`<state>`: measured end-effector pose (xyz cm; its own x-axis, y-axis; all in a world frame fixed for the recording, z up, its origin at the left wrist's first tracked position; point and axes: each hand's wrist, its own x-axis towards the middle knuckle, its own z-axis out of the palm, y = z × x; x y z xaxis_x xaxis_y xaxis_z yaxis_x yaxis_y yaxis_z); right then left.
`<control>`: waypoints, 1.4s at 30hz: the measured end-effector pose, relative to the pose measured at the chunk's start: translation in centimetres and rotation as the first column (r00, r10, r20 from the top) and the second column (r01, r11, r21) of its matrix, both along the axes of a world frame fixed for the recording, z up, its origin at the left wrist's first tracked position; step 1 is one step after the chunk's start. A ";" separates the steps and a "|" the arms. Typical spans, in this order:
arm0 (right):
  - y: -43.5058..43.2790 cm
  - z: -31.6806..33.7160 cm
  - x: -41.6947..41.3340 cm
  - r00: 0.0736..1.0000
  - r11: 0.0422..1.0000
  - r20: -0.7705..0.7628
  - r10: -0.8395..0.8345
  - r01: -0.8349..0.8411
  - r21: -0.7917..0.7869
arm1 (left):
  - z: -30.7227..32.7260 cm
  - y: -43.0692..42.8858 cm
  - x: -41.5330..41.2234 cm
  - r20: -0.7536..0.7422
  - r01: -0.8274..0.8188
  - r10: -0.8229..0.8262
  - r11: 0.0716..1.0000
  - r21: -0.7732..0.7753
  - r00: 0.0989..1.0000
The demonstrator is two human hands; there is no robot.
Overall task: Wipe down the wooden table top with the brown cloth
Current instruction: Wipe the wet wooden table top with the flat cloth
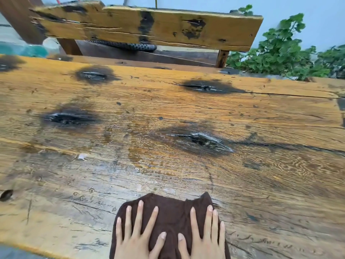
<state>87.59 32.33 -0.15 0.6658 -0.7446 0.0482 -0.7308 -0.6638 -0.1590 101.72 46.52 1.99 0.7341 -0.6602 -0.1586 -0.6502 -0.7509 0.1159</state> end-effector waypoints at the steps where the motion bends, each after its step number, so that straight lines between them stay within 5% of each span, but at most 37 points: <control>1: -0.3 0.2 0.6 1.000 1.000 0.003 -0.006 0.006 0.004 | 0.0 -0.4 0.6 -0.002 0.000 0.000 1.000 -0.003 1.000; 8: -3.6 0.8 6.2 0.999 0.998 0.043 0.022 -0.025 0.057 | -0.6 -3.5 8.8 -0.022 -0.004 0.004 1.000 0.011 1.000; 22: -12.7 -0.1 19.9 0.986 0.992 -0.118 0.121 -0.116 0.054 | -1.1 -13.4 22.7 -0.060 0.049 -0.047 0.999 0.019 0.997; 42: -23.2 0.7 36.8 0.995 0.989 -0.102 -0.023 0.037 0.140 | -1.8 -26.2 35.9 -0.026 -0.002 0.001 1.000 -0.024 1.000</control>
<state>124.38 9.11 0.53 0.6394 -0.7586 -0.1249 -0.7668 -0.6175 -0.1752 137.66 20.32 0.18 0.7307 -0.6632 -0.1616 -0.6458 -0.7484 0.1510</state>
